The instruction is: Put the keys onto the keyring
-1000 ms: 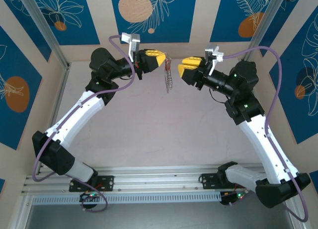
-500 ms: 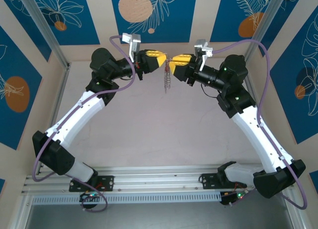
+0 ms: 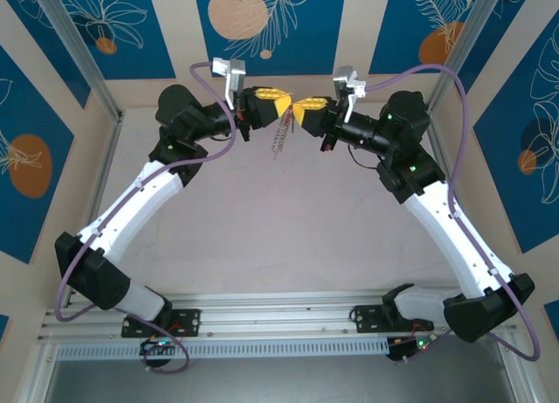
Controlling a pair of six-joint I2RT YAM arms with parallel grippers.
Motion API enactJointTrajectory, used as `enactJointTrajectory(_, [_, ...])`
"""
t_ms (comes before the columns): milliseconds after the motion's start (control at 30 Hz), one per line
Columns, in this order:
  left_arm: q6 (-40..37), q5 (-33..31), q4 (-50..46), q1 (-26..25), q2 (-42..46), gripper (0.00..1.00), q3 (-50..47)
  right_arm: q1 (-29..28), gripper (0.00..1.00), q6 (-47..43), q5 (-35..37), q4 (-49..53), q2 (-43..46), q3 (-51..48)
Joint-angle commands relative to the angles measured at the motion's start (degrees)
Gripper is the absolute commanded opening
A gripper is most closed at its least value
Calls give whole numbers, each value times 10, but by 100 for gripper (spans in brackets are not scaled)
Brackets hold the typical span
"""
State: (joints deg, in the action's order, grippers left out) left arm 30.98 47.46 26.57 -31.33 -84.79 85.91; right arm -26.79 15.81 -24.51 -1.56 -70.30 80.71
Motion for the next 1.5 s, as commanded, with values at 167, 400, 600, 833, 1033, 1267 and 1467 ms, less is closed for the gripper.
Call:
enactJointTrajectory(167, [-11, -33, 19, -11, 28, 0, -12, -42, 0, -85, 45, 84, 2, 24])
enactJointTrajectory(400, [-15, -38, 16, -22, 29, 0, -19, -71, 0, -114, 70, 98, -18, 45])
enactJointTrajectory(600, [-13, -42, 21, -35, 22, 0, -24, -93, 0, -120, 50, 100, -49, 79])
enactJointTrajectory(833, [2, -55, 39, -43, 8, 0, -29, -81, 0, -102, -38, 121, -63, 97])
enactJointTrajectory(1033, [26, -74, 63, -44, 0, 0, -35, -53, 20, -78, -107, 138, -44, 76])
enactJointTrajectory(1267, [35, -78, 71, -44, 0, 0, -39, -24, 34, -72, -140, 177, 23, 1])
enactJointTrajectory(1467, [50, -75, 88, -43, -5, 0, -42, 30, 33, -26, -140, 143, 94, -69])
